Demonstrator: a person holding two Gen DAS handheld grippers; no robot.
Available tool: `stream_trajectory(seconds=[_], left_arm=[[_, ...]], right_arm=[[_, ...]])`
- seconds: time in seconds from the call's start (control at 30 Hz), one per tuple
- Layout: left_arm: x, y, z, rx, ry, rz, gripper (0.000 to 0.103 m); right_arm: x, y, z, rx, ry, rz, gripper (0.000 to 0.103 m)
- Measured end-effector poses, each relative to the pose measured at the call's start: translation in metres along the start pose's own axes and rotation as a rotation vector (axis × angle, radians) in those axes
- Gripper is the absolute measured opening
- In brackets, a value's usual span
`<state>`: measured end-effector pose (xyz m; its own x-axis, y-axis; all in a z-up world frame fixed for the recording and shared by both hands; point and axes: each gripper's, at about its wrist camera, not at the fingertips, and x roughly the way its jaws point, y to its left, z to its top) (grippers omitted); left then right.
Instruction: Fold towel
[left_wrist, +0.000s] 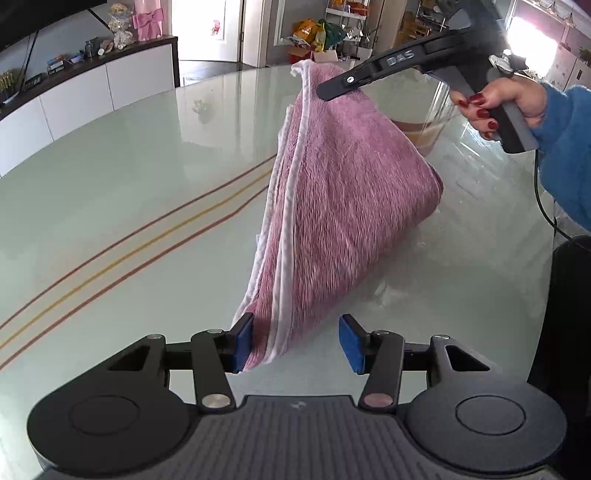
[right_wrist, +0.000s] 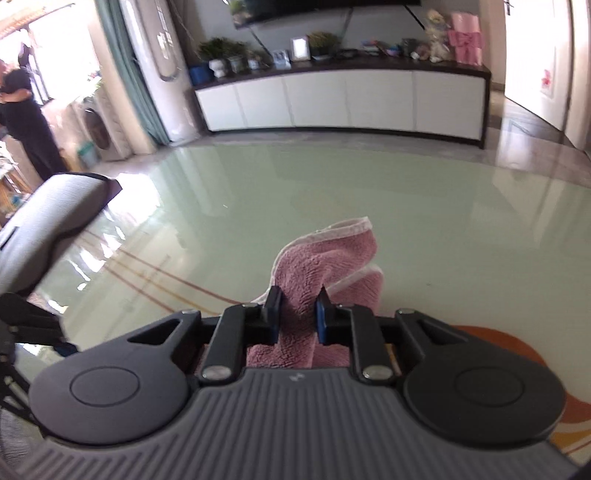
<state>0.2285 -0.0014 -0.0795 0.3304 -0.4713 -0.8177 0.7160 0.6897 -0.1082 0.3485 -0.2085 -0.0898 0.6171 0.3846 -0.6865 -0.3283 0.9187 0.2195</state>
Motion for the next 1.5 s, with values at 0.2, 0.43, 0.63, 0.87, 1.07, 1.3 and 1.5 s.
stream_trajectory(seconds=[0.2, 0.43, 0.63, 0.87, 1.07, 1.3, 1.5], left_arm=[[0.003, -0.006, 0.006, 0.037, 0.004, 0.001, 0.053], [-0.012, -0.014, 0.014, 0.043, -0.064, 0.007, 0.053], [-0.019, -0.031, 0.017, 0.085, -0.092, 0.010, 0.056], [-0.012, -0.023, 0.006, 0.049, -0.046, 0.020, 0.056], [-0.010, -0.021, 0.003, 0.038, -0.017, 0.031, 0.056], [-0.015, -0.021, 0.002, 0.040, 0.003, 0.051, 0.058], [-0.028, -0.020, -0.007, 0.008, -0.003, 0.077, 0.058]], right_arm=[[0.038, -0.002, -0.007, -0.012, 0.065, -0.049, 0.018], [0.041, 0.002, -0.011, -0.025, 0.070, -0.073, 0.022], [0.042, 0.013, -0.010, -0.081, 0.077, -0.107, 0.023], [0.042, 0.017, -0.012, -0.115, 0.073, -0.139, 0.032], [0.039, 0.016, -0.010, -0.139, 0.062, -0.168, 0.048], [-0.018, 0.029, 0.006, -0.187, -0.042, -0.079, 0.048], [-0.036, 0.070, -0.023, -0.441, 0.094, 0.034, 0.023]])
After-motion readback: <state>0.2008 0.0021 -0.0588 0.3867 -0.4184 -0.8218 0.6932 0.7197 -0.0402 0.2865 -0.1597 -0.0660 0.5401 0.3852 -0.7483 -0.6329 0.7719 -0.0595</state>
